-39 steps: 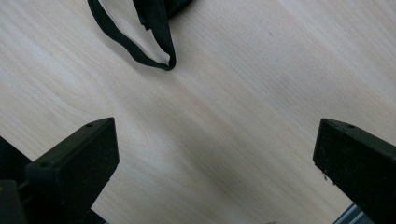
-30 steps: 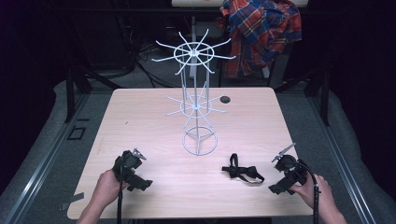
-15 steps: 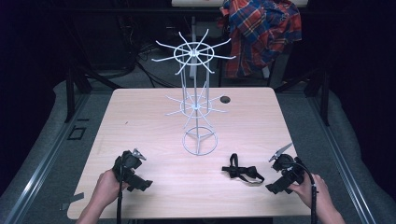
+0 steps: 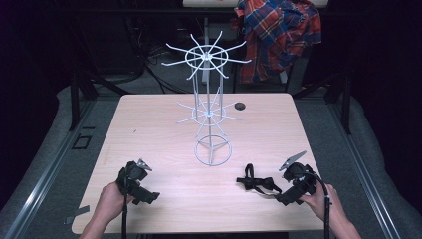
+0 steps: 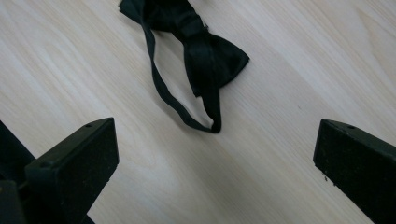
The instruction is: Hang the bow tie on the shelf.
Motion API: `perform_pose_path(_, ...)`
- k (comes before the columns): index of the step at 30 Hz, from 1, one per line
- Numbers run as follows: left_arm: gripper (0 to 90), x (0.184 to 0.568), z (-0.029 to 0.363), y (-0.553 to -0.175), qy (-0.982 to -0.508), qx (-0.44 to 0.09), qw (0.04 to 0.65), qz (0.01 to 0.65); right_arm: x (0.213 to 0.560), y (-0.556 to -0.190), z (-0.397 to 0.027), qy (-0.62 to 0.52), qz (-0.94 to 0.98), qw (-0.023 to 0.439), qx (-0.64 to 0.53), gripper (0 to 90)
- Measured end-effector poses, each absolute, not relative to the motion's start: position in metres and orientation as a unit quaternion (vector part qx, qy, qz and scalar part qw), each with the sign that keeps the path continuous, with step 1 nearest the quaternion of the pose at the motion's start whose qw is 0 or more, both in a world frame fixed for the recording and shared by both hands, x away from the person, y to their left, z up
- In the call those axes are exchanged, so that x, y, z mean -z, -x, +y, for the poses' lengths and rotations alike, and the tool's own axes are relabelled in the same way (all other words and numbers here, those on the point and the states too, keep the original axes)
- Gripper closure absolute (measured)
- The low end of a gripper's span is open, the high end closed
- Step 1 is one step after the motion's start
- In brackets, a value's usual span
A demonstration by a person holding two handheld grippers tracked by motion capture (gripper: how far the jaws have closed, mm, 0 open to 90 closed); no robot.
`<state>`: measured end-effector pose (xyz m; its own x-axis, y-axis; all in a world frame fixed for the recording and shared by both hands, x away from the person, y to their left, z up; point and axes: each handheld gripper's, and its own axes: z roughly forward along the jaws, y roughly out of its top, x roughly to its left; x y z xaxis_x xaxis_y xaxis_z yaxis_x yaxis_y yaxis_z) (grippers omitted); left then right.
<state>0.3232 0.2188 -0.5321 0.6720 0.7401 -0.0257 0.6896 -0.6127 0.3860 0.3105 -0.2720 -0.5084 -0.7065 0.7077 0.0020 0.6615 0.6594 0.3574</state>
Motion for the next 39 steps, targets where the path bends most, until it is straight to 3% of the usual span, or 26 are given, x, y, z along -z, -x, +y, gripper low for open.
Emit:
perform_pose_path(6, 0.0, 0.532, 0.22, -0.323, -0.895, -0.069, 0.182, 0.401, 0.509, -0.312, -0.254, -0.363, 0.913, 0.067, -0.176, 3.8)
perform_pose_path(7, 0.0, 0.532, 0.219, -0.322, -0.895, -0.071, 0.183, 0.401, 0.508, -0.311, -0.248, -0.357, 0.914, 0.066, -0.182, 15.4)
perform_pose_path(9, 0.0, 0.532, 0.219, -0.322, -0.895, -0.069, 0.184, 0.4, 0.51, -0.311, -0.241, -0.354, 0.915, 0.06, -0.183, 14.8)
perform_pose_path(12, 0.0, 0.532, 0.219, -0.322, -0.896, -0.067, 0.183, 0.399, 0.511, -0.311, -0.234, -0.355, 0.915, 0.058, -0.182, 22.4)
perform_pose_path(16, 0.0, 0.532, 0.222, -0.321, -0.894, -0.067, 0.184, 0.404, 0.513, -0.31, -0.221, -0.346, 0.918, 0.06, -0.185, 41.7)
perform_pose_path(25, 0.0, 0.532, 0.221, -0.321, -0.894, -0.067, 0.181, 0.403, 0.528, -0.312, -0.21, -0.348, 0.921, 0.058, -0.162, 61.9)
perform_pose_path(39, 0.0, 0.533, 0.219, -0.322, -0.896, -0.064, 0.18, 0.4, 0.541, -0.313, -0.209, -0.352, 0.926, 0.077, -0.11, 77.3)
